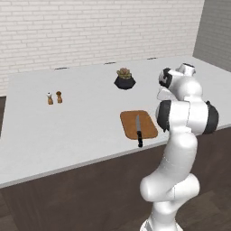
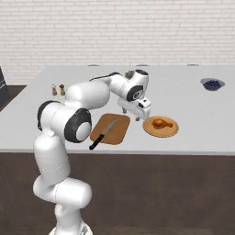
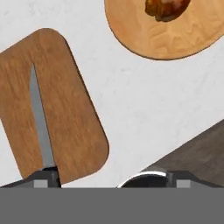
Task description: Pick up the knife from the drawer and place it on the cutting board. Then place the meat from the plate to the cutting board.
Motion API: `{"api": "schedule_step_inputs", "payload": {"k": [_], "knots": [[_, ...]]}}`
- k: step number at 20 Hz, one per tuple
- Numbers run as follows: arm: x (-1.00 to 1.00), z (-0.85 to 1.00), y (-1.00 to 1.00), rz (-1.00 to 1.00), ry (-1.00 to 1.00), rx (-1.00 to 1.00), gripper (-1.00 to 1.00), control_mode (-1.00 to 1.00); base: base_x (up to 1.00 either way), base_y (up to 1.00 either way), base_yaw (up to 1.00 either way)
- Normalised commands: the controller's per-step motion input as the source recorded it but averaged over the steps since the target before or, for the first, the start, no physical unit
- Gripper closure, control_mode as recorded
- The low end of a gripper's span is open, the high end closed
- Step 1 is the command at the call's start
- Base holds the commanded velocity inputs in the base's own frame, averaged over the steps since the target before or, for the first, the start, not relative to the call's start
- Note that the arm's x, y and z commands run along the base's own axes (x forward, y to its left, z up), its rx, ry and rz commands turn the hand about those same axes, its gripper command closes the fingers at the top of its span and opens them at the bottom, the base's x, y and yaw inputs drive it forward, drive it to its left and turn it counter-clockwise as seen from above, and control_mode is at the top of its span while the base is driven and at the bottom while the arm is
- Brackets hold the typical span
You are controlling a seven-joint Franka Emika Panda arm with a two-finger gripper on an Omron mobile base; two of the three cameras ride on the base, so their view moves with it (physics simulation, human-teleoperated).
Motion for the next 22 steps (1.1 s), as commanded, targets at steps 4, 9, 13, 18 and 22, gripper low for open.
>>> {"api": "schedule_step_inputs", "payload": {"k": [4,9,13,18,22], "knots": [[0.62,0.0,-1.0,-0.17,0.0,0.0,-1.0,-1.0,0.0,0.0,0.0],[0.08,-0.44,-0.91,-0.18,0.01,-0.01,-1.0,-1.0,0.0,0.0,0.0],[0.37,-0.65,-0.53,-0.22,0.0,-0.01,-1.0,-1.0,0.0,0.0,0.0],[0.61,-0.5,-0.09,-0.28,0.0,0.0,-1.0,-1.0,0.0,0.0,0.0],[0.41,-0.49,0.0,-0.25,0.0,0.0,-1.0,-1.0,0.0,0.0,0.0]]}}
